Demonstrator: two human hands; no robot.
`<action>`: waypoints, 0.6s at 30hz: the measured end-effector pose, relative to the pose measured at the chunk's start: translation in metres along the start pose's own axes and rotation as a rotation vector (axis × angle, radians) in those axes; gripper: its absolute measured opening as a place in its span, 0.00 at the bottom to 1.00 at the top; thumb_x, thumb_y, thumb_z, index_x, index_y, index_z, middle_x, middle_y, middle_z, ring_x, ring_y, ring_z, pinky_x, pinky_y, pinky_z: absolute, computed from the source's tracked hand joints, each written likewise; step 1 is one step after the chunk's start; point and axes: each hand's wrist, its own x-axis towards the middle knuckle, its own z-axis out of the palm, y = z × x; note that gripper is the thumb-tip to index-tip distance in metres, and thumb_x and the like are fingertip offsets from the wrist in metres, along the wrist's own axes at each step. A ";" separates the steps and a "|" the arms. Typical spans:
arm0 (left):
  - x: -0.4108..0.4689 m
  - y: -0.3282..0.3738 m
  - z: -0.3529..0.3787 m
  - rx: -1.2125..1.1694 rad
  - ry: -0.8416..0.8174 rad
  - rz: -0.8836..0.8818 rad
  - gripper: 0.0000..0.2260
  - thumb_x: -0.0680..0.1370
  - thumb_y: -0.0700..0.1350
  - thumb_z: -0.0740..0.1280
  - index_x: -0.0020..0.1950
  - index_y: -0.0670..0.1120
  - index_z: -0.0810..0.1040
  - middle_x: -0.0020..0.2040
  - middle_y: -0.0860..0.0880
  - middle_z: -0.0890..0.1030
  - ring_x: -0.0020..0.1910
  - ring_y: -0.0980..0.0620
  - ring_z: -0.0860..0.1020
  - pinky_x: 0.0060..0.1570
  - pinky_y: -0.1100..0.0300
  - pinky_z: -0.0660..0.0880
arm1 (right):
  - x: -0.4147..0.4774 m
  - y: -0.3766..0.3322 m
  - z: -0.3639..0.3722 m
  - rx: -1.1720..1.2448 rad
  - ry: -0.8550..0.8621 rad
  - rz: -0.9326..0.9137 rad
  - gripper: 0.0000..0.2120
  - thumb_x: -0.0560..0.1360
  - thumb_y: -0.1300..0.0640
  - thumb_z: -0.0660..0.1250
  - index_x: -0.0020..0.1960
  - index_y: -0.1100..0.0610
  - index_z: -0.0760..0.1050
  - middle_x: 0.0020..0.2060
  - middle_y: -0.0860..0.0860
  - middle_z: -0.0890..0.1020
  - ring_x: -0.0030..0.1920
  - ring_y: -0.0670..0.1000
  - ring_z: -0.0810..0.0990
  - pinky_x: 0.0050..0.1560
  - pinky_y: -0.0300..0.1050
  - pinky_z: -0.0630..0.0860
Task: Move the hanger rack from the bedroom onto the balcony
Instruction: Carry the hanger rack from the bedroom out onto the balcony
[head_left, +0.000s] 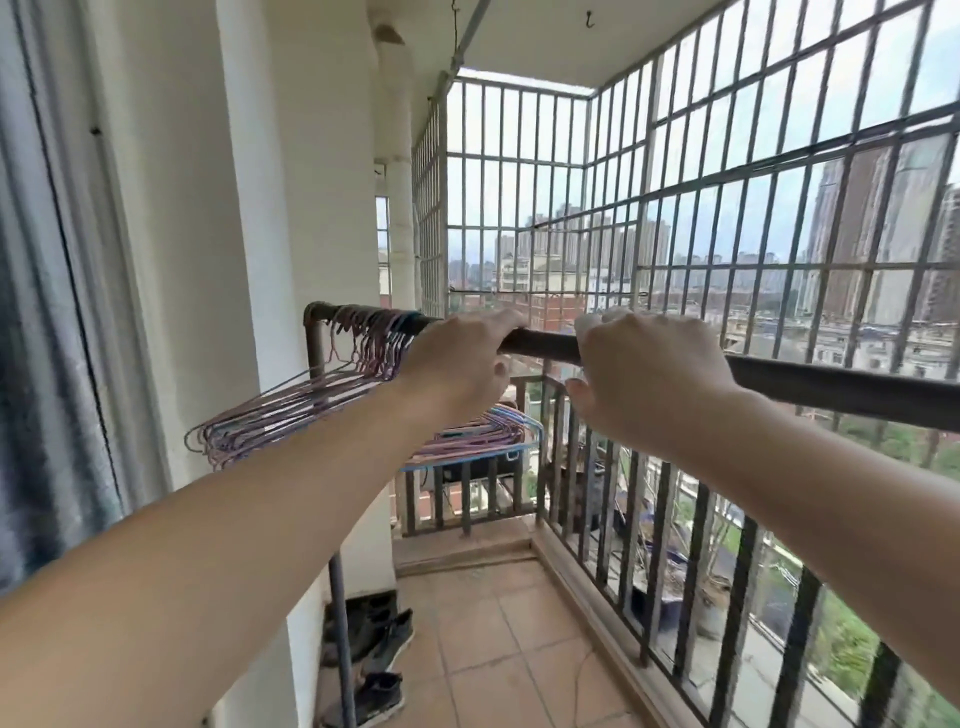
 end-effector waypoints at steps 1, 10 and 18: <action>0.000 -0.008 0.000 0.012 -0.004 -0.021 0.21 0.76 0.40 0.67 0.68 0.51 0.72 0.59 0.51 0.79 0.53 0.51 0.77 0.52 0.57 0.72 | 0.007 -0.004 0.003 0.004 0.005 -0.008 0.07 0.77 0.54 0.61 0.50 0.57 0.70 0.33 0.48 0.72 0.30 0.47 0.72 0.28 0.41 0.65; 0.034 -0.091 0.012 0.144 -0.059 -0.005 0.13 0.78 0.39 0.64 0.57 0.54 0.79 0.45 0.52 0.83 0.43 0.49 0.80 0.43 0.53 0.77 | 0.086 -0.057 0.032 -0.009 -0.034 -0.054 0.05 0.78 0.55 0.58 0.45 0.55 0.68 0.30 0.48 0.72 0.27 0.47 0.70 0.23 0.40 0.62; 0.077 -0.120 0.031 0.223 -0.089 0.243 0.09 0.80 0.45 0.64 0.58 0.53 0.78 0.46 0.54 0.82 0.39 0.51 0.80 0.39 0.55 0.77 | 0.131 -0.045 0.071 0.079 -0.062 0.009 0.09 0.79 0.53 0.57 0.47 0.56 0.73 0.31 0.49 0.75 0.29 0.49 0.78 0.30 0.46 0.80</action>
